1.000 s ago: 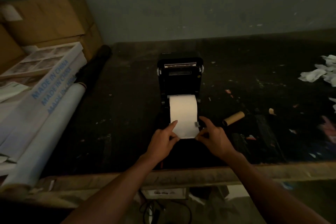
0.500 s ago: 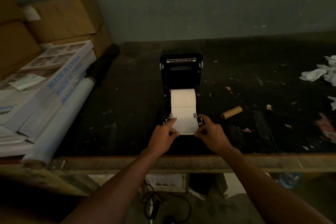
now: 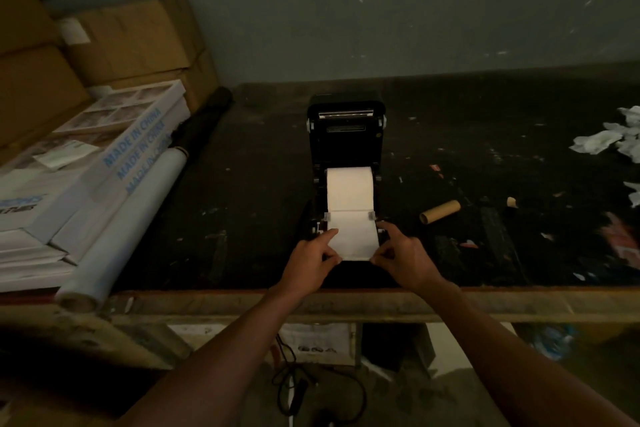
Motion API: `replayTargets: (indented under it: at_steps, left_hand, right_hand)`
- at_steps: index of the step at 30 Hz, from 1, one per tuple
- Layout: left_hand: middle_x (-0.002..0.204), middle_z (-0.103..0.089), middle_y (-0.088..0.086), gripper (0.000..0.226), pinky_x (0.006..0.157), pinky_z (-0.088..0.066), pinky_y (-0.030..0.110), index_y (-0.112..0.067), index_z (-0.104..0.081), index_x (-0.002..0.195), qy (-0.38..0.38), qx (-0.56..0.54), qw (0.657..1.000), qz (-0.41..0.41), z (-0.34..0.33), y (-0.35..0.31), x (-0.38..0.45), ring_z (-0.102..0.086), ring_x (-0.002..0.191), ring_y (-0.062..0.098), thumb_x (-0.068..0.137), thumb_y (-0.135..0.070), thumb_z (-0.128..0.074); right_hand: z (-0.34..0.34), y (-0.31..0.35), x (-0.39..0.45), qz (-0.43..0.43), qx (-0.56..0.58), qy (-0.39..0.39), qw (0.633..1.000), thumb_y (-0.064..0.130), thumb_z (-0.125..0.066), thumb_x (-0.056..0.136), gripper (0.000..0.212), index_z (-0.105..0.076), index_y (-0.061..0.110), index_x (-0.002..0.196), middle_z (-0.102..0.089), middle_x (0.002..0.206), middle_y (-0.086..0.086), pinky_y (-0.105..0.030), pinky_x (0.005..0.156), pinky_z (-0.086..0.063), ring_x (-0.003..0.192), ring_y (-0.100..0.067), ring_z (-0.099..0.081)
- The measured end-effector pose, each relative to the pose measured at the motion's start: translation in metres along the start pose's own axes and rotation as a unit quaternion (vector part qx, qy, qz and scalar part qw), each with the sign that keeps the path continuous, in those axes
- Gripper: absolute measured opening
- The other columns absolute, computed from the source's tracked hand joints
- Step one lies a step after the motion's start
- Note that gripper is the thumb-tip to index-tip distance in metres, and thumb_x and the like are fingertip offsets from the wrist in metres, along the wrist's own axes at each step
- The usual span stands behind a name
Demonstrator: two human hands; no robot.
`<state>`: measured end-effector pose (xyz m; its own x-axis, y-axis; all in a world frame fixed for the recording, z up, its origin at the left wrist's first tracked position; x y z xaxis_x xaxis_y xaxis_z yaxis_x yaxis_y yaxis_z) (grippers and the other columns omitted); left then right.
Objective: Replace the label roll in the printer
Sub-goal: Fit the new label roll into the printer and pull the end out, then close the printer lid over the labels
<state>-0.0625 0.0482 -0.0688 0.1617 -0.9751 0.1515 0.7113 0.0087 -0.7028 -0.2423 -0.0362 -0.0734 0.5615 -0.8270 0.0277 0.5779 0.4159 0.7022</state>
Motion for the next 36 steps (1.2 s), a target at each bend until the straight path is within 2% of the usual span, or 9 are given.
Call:
replayTargets:
  at_steps: [6,8,11,14,16,19,22,29,36]
  left_hand:
    - [0.1,-0.073,0.002,0.062,0.098,-0.045,0.028,-0.013,-0.038,0.141,0.039,-0.018,0.999,0.007,0.005,0.001,0.002,-0.064,0.098,0.011,0.086,-0.018,-0.066]
    - [0.106,-0.072,0.004,0.066,0.096,-0.046,0.027,-0.016,-0.036,0.142,0.038,-0.025,0.999,0.0,0.017,0.001,0.015,-0.063,0.101,0.01,0.085,-0.026,-0.067]
    - [0.114,-0.068,0.007,0.069,0.088,-0.043,0.017,-0.017,-0.038,0.141,-0.027,-0.022,0.999,0.0,0.054,-0.003,0.056,-0.062,0.1,0.007,0.082,-0.033,-0.07]
    - [0.121,-0.065,0.01,0.072,0.086,-0.045,0.021,-0.015,-0.038,0.141,-0.087,-0.028,0.996,0.009,0.099,-0.013,0.112,-0.064,0.099,0.012,0.081,-0.038,-0.07]
    - [0.125,-0.062,0.012,0.073,0.087,-0.046,0.024,-0.014,-0.037,0.142,-0.114,-0.036,0.993,0.011,0.126,-0.019,0.152,-0.064,0.103,0.017,0.081,-0.041,-0.068]
    - [0.129,-0.059,0.014,0.077,0.092,-0.042,0.024,-0.013,-0.034,0.143,-0.134,-0.026,0.99,0.029,0.156,-0.021,0.209,-0.061,0.111,0.022,0.081,-0.046,-0.066]
    - [0.135,-0.054,0.015,0.085,0.103,-0.038,0.032,-0.012,-0.029,0.145,-0.107,-0.025,0.992,0.06,0.165,-0.013,0.257,-0.051,0.124,0.026,0.08,-0.053,-0.064]
    - [0.149,-0.038,0.012,0.098,0.111,-0.032,0.037,-0.015,-0.023,0.147,-0.005,-0.052,0.992,0.113,0.139,0.009,0.318,-0.036,0.136,0.028,0.074,-0.073,-0.053]
    - [0.154,-0.029,0.007,0.096,0.111,-0.026,0.035,-0.019,-0.024,0.147,0.01,-0.046,0.992,0.121,0.115,0.015,0.315,-0.028,0.14,0.025,0.073,-0.074,-0.053]
  right_hand:
    - [0.003,0.001,0.001,0.009,0.005,0.017,1.0,0.016,-0.07,0.079,0.07,-0.034,0.018,0.138,-0.07,0.094,0.003,-0.011,0.077,-0.042,0.079,0.002,-0.056]
    - [0.013,0.005,0.006,0.019,0.022,0.011,1.0,0.023,-0.07,0.079,0.068,-0.034,0.02,0.137,-0.07,0.095,0.004,-0.005,0.069,-0.041,0.085,-0.001,-0.06]
    - [0.046,0.019,0.028,0.026,0.04,-0.048,0.998,0.032,-0.068,0.08,0.065,-0.036,0.021,0.136,-0.068,0.1,0.006,-0.002,0.062,-0.039,0.081,0.003,-0.058]
    - [0.085,0.041,0.065,0.042,0.024,-0.114,0.992,0.037,-0.068,0.08,0.065,-0.038,0.02,0.136,-0.064,0.104,0.006,0.004,0.063,-0.036,0.079,0.004,-0.054]
    - [0.108,0.056,0.095,0.051,0.033,-0.138,0.989,0.039,-0.066,0.081,0.065,-0.038,0.02,0.136,-0.062,0.111,0.003,-0.002,0.073,-0.038,0.088,-0.002,-0.057]
    - [0.133,0.07,0.144,0.039,0.065,-0.153,0.985,0.04,-0.062,0.084,0.064,-0.035,0.02,0.138,-0.057,0.127,-0.004,-0.027,0.09,-0.044,0.112,-0.017,-0.056]
    - [0.143,0.076,0.191,0.014,0.085,-0.161,0.983,0.039,-0.059,0.087,0.065,-0.03,0.018,0.141,-0.053,0.134,-0.008,-0.026,0.087,-0.041,0.118,-0.022,-0.052]
    - [0.14,0.062,0.258,-0.087,0.107,-0.147,0.98,0.05,-0.055,0.085,0.075,-0.02,0.022,0.145,-0.049,0.136,-0.011,-0.027,0.085,-0.038,0.119,-0.027,-0.05]
    - [0.128,0.051,0.265,-0.139,0.133,-0.096,0.977,0.053,-0.056,0.083,0.081,-0.014,0.025,0.147,-0.036,0.147,-0.009,-0.038,0.102,-0.038,0.129,-0.029,-0.041]
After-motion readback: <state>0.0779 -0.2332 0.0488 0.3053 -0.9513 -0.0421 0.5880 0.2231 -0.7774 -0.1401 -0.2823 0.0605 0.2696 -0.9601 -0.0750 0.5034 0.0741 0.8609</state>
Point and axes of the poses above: each hand's wrist, its own x-axis towards the middle knuckle, its own z-axis out of the back of the hand, y = z × x, the point moved 2 cm from there along x, towards the middle knuckle
